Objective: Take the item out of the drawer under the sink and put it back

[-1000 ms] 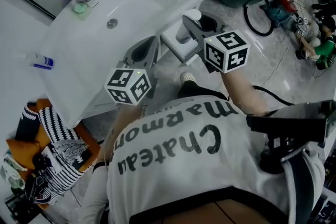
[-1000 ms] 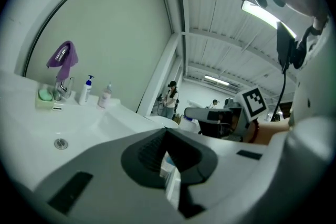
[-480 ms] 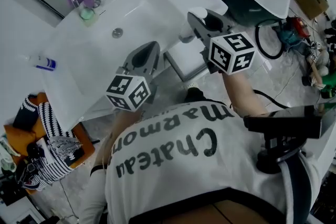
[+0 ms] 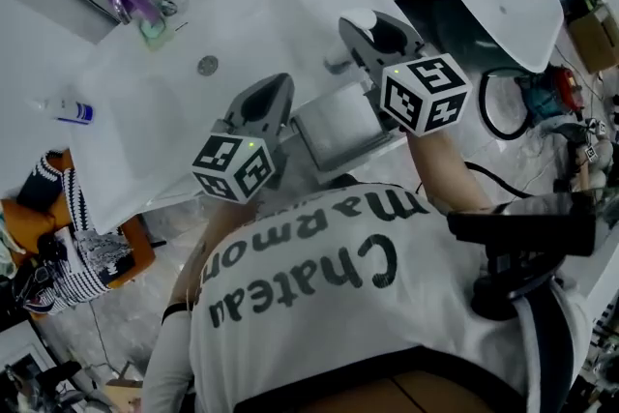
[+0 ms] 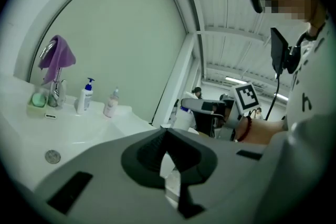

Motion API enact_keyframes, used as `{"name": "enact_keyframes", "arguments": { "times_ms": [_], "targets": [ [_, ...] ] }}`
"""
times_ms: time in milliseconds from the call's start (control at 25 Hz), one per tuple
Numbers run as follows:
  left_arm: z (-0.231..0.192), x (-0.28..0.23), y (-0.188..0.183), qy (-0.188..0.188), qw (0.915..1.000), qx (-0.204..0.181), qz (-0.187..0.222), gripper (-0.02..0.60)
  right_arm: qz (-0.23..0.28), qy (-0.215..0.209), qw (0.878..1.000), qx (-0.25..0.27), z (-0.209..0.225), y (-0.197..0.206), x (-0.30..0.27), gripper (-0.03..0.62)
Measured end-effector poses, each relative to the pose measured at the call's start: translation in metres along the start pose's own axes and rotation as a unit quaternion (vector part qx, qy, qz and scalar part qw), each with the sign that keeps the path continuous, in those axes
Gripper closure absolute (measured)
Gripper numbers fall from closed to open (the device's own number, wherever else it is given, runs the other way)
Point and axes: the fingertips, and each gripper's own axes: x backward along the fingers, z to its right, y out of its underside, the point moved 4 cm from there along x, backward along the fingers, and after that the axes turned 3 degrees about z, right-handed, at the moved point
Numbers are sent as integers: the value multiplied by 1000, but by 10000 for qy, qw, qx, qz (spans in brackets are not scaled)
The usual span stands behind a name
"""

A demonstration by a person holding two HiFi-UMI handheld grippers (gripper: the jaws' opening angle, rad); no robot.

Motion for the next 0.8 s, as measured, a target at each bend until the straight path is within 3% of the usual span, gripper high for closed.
{"name": "enact_keyframes", "arguments": {
  "times_ms": [480, 800],
  "targets": [
    [-3, -50, -4, -700, 9972, 85, 256, 577, 5, -650, 9976, 218, 54, -15, -40, 476],
    [-8, -72, -1, -808, 9960, 328, 209, 577, 57, -937, 9953, 232, 75, -10, -65, 476]
  ]
}}
